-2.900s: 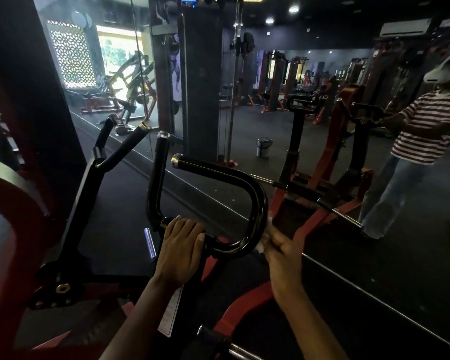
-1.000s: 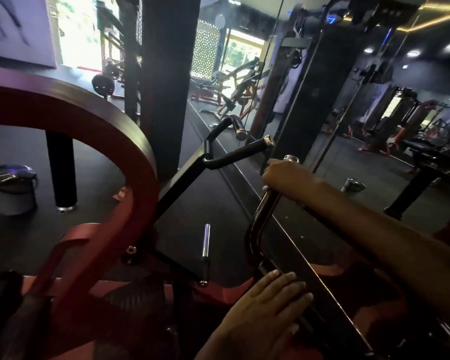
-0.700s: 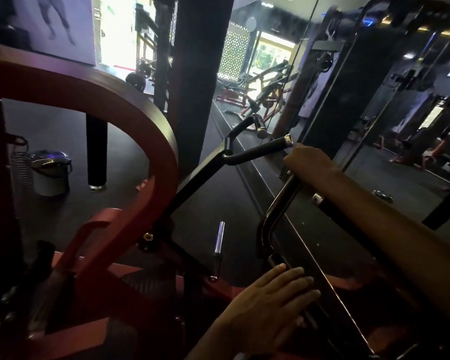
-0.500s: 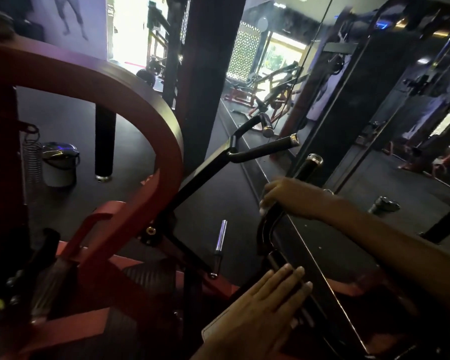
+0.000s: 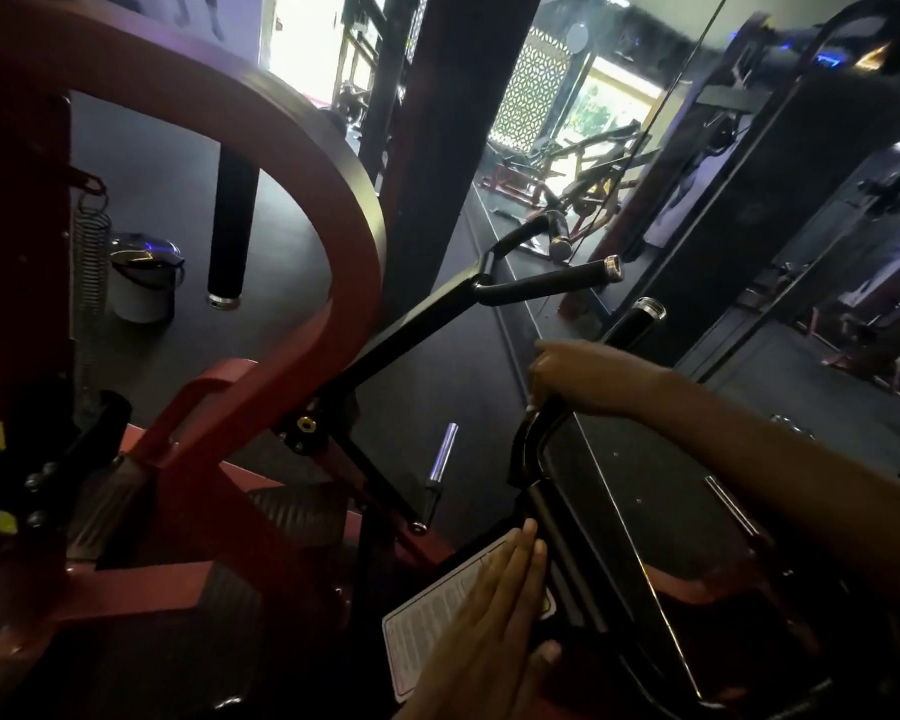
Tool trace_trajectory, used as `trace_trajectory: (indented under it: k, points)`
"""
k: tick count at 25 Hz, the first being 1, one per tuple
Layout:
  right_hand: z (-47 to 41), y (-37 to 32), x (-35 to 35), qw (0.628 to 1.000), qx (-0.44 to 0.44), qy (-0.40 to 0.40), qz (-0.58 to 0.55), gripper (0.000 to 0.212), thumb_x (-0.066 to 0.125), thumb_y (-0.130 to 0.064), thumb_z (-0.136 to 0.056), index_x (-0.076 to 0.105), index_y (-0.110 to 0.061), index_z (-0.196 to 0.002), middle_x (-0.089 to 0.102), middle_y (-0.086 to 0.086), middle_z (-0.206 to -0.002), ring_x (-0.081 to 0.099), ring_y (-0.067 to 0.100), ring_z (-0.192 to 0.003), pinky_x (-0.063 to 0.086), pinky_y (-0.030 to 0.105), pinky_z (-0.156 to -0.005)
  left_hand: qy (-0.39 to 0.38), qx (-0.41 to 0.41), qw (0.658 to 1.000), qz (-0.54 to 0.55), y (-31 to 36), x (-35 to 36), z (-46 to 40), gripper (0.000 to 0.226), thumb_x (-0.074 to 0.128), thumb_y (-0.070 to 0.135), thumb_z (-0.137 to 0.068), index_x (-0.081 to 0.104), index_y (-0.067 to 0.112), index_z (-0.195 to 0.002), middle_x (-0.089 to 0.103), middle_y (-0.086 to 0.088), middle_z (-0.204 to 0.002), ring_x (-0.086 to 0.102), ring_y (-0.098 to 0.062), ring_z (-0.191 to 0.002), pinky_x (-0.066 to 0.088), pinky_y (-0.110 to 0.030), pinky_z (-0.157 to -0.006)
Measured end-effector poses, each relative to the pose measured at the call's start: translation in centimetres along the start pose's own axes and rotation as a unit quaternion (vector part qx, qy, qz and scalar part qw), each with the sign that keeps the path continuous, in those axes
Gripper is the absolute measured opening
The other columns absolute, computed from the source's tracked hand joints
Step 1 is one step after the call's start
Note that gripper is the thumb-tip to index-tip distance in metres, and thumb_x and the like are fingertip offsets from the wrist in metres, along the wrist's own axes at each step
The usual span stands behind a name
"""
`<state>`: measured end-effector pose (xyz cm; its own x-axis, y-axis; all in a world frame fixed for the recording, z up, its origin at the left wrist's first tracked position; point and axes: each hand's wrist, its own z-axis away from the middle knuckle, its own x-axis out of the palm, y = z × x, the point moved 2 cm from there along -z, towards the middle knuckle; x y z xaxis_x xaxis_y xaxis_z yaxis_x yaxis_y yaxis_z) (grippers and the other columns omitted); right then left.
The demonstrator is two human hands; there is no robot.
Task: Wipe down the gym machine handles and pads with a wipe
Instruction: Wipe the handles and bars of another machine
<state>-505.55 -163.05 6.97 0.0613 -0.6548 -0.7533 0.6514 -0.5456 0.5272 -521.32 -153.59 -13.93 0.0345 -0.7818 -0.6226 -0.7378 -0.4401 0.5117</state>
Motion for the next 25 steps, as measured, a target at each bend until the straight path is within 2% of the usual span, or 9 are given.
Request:
trace_trajectory:
  k: [4,9,11,13,16,18,20,23,25]
  points:
    - [0.8,6.5,-0.8,0.987,0.152,0.009,-0.045,0.011,0.065,-0.023,-0.086,0.071,-0.015,-0.091,0.062,0.006,-0.097,0.061,0.02,-0.092,0.053,0.038,-0.081,-0.033,0.009,0.998,0.052,-0.6,-1.0,-0.1,0.066,0.02,0.049,-0.1,-0.003,0.013,-0.151,-0.009,-0.003,-0.16,-0.004,-0.02,-0.147,-0.002,-0.036,-0.118]
    - [1.3,9.3,-0.5,0.968,0.249,0.034,0.009,0.019,0.06,-0.013,-0.088,0.064,-0.002,-0.102,0.056,0.018,-0.113,0.061,0.029,-0.098,0.051,0.037,-0.084,-0.077,0.042,0.995,0.054,-1.4,-2.4,-0.1,0.062,0.027,0.036,-0.101,-0.001,0.012,-0.151,-0.012,0.001,-0.159,-0.009,-0.017,-0.147,-0.003,-0.033,-0.119]
    - [1.6,9.1,-0.1,0.958,0.28,0.055,0.035,0.018,0.056,-0.012,-0.089,0.063,-0.001,-0.103,0.056,0.018,-0.112,0.059,0.031,-0.101,0.051,0.038,-0.083,-0.076,0.057,0.995,0.039,-1.7,-2.5,-0.2,0.061,0.028,0.034,-0.102,0.002,0.01,-0.151,-0.009,-0.001,-0.16,-0.007,-0.019,-0.147,0.0,-0.036,-0.119]
    - [1.5,7.9,0.1,0.967,0.233,0.077,0.076,0.016,0.06,-0.016,-0.089,0.065,-0.009,-0.101,0.06,0.011,-0.11,0.056,0.025,-0.106,0.051,0.038,-0.086,-0.073,0.067,0.995,0.03,-1.9,-2.5,-0.3,0.06,0.026,0.034,-0.101,0.002,0.01,-0.151,-0.007,-0.002,-0.16,-0.005,-0.02,-0.147,0.002,-0.037,-0.119]
    - [1.0,3.0,0.3,0.992,0.084,0.088,0.023,0.022,0.058,-0.022,-0.091,0.064,-0.018,-0.111,0.062,0.001,-0.115,0.048,0.014,-0.112,0.044,0.031,-0.092,-0.071,0.071,0.995,0.027,-2.1,-2.5,-0.3,0.061,0.027,0.032,-0.1,0.003,0.009,-0.151,-0.007,-0.003,-0.16,-0.004,-0.02,-0.147,0.003,-0.038,-0.119]
    - [0.4,-1.9,0.3,0.998,-0.021,0.065,-0.007,0.027,0.053,-0.022,-0.093,0.06,-0.022,-0.119,0.058,-0.004,-0.123,0.045,0.01,-0.113,0.038,0.022,-0.092,-0.073,0.072,0.994,0.022,-2.0,-2.4,-0.3,0.061,0.028,0.031,-0.1,0.002,0.008,-0.151,-0.007,-0.004,-0.16,-0.003,-0.021,-0.147,0.004,-0.038,-0.119]
    - [-0.2,-5.6,0.7,0.994,-0.105,0.037,0.02,0.029,0.047,-0.022,-0.096,0.059,-0.025,-0.122,0.055,-0.007,-0.128,0.046,0.01,-0.114,0.031,0.018,-0.09,-0.067,0.074,0.995,0.015,-2.0,-2.4,-0.4,0.062,0.026,0.032,-0.1,0.001,0.008,-0.151,-0.007,-0.004,-0.16,-0.004,-0.021,-0.147,0.003,-0.038,-0.12]
    - [-0.3,-6.4,1.2,0.992,-0.121,0.01,0.037,0.027,0.046,-0.027,-0.096,0.061,-0.026,-0.119,0.058,-0.008,-0.125,0.045,0.01,-0.111,0.034,0.018,-0.086,-0.064,0.063,0.996,0.008,-1.9,-2.2,-0.2,0.062,0.026,0.032,-0.1,-0.002,0.007,-0.15,-0.01,-0.006,-0.159,-0.006,-0.021,-0.147,0.002,-0.038,-0.12]
    - [0.0,-6.0,1.0,0.993,-0.111,-0.002,0.023,0.026,0.049,-0.029,-0.095,0.062,-0.026,-0.117,0.059,-0.009,-0.122,0.044,0.008,-0.11,0.04,0.02,-0.089,-0.036,0.013,0.998,0.05,-1.8,-1.9,0.1,0.062,0.027,0.031,-0.1,0.0,0.004,-0.149,-0.008,-0.009,-0.159,-0.004,-0.021,-0.147,0.006,-0.041,-0.12]
